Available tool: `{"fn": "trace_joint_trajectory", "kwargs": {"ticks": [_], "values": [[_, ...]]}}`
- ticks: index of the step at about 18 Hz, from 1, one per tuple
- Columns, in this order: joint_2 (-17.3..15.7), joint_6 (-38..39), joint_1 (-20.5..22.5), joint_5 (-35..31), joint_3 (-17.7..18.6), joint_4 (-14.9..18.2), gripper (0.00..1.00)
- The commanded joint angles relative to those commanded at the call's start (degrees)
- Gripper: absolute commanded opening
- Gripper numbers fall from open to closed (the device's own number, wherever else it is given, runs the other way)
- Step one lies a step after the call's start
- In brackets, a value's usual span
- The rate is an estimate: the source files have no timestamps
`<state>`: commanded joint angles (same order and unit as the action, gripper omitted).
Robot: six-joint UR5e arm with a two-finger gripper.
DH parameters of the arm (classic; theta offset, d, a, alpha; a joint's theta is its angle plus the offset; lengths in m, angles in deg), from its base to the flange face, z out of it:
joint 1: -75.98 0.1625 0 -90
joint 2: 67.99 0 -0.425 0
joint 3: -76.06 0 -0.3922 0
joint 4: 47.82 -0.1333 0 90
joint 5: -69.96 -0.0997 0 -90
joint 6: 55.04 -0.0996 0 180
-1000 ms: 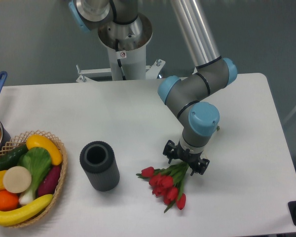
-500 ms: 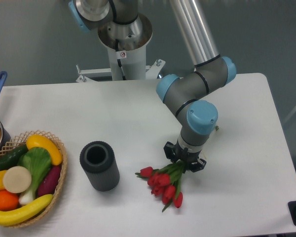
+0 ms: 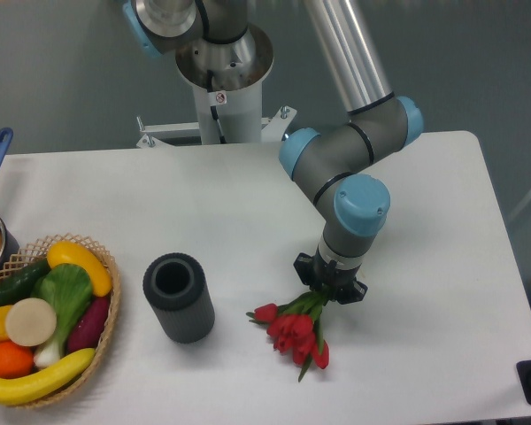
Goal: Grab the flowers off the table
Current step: 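Lift the grasped red tulip bouquet up off the table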
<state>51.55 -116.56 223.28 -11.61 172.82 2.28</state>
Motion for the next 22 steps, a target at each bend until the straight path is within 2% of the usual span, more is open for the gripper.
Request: {"fn": "trace_joint_trajectory", "kwargs": {"ticks": [1, 4, 9, 16, 22], "values": [[-0.26, 0.00, 0.17, 0.52, 0.00, -0.09, 0.21], [-4.21, 0.00, 0.35, 1.84, 0.09, 0.17, 0.22], [-10.63, 0.09, 0.62, 11.32, 0.79, 0.00, 0.22], [-15.47, 0.17, 0.88, 19.41, 0.18, 0.00, 0.22], [-18.37, 2.46, 6.32, 31.18, 0.61, -0.09, 0.22]]}}
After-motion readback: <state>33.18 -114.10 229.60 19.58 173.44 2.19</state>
